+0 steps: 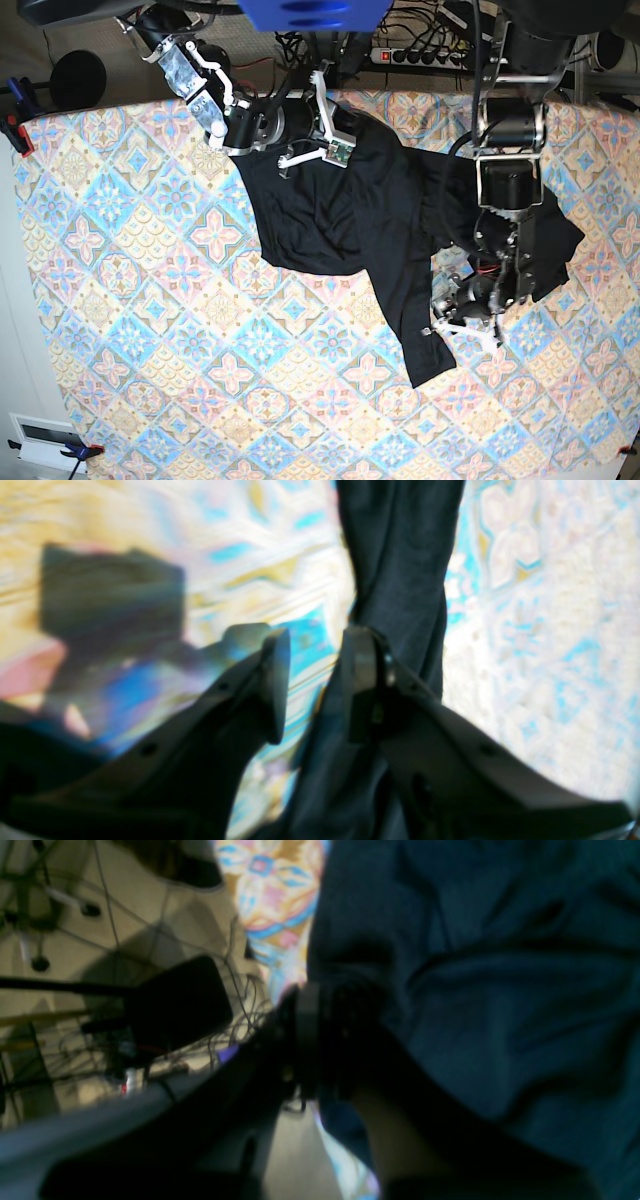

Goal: Layout the t-shirt on the table in an organized manner, then fold the t-shirt properly
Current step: 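Lift and shake the shirt with both grippers to straighten it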

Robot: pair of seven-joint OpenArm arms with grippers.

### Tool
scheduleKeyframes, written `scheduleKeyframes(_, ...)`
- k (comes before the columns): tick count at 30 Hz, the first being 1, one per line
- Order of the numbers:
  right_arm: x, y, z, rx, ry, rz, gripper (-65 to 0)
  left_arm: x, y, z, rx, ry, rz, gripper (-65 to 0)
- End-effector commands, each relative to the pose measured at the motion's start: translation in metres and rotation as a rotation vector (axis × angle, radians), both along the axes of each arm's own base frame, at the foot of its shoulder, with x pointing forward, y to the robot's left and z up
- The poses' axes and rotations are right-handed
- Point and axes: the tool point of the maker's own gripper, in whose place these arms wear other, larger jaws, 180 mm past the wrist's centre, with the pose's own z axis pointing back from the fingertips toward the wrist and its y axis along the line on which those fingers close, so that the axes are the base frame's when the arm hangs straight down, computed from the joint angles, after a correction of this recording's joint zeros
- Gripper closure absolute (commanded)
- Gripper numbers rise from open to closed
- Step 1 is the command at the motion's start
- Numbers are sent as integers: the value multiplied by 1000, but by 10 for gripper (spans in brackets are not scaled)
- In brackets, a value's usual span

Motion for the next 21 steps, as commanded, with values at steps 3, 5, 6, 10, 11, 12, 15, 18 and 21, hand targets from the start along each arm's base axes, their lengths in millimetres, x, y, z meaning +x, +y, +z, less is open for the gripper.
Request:
scheduleKeyframes(3, 8, -1, 10, 17, -39, 0, -149, 21, -19, 5, 25, -25, -6, -214)
scheduleKeyframes(5, 12, -4, 11, 16, -45, -16, -178, 22, -31, 1, 43, -28, -23, -244)
scheduleKeyframes(6, 15, -6, 11, 16, -46, -28, -188, 22, -38, 1, 55, -31, -36, -255)
scheduleKeyframes(10, 27, -15, 13, 15, -58, -70, -198, 18, -67, -5, 121, -17, -140, -241)
scheduleKeyframes(11, 30, -18, 14, 15, -62, -82, -199, 18, -73, -5, 132, -20, -164, -207)
scheduleKeyframes(12, 32, -20, 14, 14, -65, -91, -199, 17, -77, -5, 134, -21, -179, -165)
scheduleKeyframes(15, 40, -26, 16, 11, -75, -114, -199, 24, -84, 10, 105, -68, -199, -1)
scheduleKeyframes(18, 51, -29, 20, 8, -100, -128, -199, 25, -73, 36, 50, -105, -213, 0)
scheduleKeyframes(21, 61, -31, 24, 7, -123, -134, -199, 16, -64, 77, -6, -189, -248, 0)
